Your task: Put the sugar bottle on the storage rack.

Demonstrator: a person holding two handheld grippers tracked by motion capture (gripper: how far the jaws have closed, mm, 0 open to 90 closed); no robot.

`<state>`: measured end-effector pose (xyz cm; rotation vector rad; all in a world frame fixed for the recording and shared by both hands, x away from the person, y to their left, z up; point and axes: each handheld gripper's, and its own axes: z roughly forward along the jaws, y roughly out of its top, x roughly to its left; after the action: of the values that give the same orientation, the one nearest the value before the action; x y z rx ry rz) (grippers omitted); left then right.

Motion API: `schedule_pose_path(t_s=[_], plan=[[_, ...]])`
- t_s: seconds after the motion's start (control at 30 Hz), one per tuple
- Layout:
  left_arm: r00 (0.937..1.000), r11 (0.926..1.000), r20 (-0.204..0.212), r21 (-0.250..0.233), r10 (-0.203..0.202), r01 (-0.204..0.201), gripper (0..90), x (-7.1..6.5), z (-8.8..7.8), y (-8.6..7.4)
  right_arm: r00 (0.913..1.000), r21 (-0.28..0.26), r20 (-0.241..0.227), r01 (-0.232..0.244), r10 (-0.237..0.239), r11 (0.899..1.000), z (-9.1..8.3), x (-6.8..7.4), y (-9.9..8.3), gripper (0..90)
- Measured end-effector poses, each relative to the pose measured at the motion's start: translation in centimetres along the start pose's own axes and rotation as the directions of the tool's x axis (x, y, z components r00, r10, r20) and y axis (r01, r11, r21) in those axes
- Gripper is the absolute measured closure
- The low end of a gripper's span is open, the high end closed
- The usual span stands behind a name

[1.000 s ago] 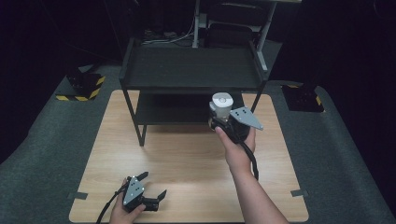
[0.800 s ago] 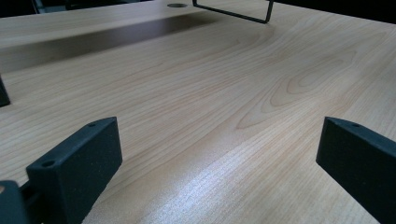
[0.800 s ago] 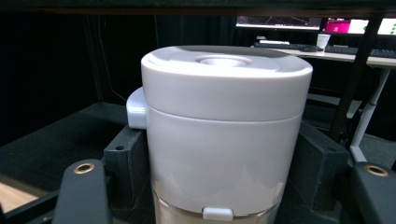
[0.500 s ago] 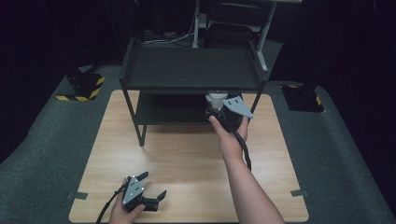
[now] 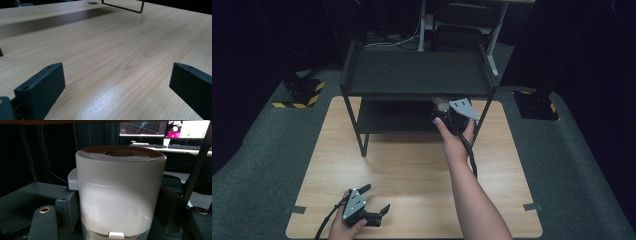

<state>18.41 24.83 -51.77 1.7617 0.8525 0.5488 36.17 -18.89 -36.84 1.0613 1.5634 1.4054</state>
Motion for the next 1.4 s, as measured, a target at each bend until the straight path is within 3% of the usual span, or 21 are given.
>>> schedule_pose_path(t_s=[0.8,1.0,1.17,1.4], plan=[[1.0000,1.0000,-0.003,0.000,0.003,-0.003,0.4,-0.1,0.0,0.0,0.9996,-0.017,-0.028,-0.008,0.007,1.000,0.1,-0.6,-0.7,27.5],[1.0000,1.0000,-0.001,0.000,0.002,-0.002,0.4,-0.1,0.0,0.0,0.9991,-0.008,-0.042,-0.006,0.006,1.000,-0.1,-0.7,-0.4,16.2],[1.0000,1.0000,0.000,0.003,0.004,-0.004,0.4,0.0,0.0,0.1,0.9988,-0.009,-0.048,-0.008,0.008,1.000,-0.6,-0.8,-0.5,0.0],[1.0000,1.0000,0.000,0.006,0.005,-0.005,0.4,0.0,0.1,0.1,0.9950,-0.028,-0.100,0.000,-0.002,1.000,-2.0,-1.9,-1.3,0.0]])
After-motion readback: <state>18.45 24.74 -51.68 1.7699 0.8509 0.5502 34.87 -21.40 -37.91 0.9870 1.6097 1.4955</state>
